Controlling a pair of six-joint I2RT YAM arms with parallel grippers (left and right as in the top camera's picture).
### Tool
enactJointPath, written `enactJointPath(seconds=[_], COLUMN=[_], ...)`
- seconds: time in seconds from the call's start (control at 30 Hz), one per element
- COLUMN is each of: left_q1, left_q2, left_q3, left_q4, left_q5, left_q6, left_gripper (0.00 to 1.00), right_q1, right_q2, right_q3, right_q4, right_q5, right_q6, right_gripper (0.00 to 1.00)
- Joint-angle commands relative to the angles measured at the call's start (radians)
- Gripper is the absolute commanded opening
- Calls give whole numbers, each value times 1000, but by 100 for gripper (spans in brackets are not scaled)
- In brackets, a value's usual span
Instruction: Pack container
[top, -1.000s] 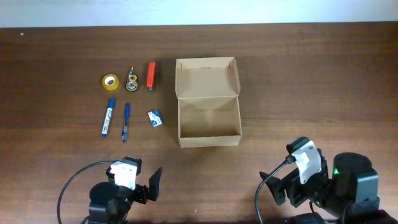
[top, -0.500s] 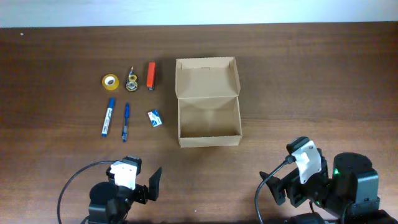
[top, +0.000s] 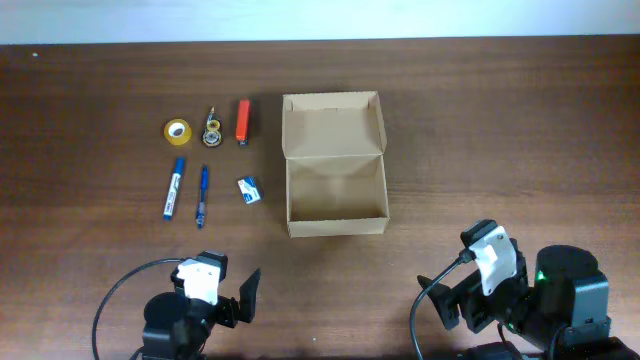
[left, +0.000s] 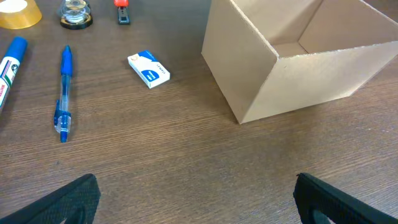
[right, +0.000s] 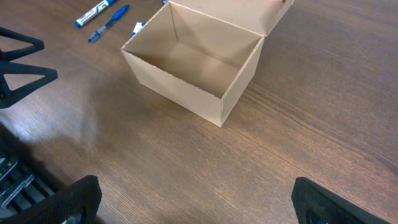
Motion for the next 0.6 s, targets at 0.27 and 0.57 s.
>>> enactJointPath(seconds=[0.27, 0.57], left_q1=[5, 5], left_q2=[-10, -10], left_q3=[-5, -5], left_q4=[3, 10], left_q5=[-7, -6], left_q6=[-6, -6], left_gripper=[99, 99], right_q1=[-7, -7], right_q2=[-7, -7], right_q3=[-8, -8], right_q4=[4, 4], right_q5=[13, 13], right_q6=[0, 0], right_gripper=[99, 99])
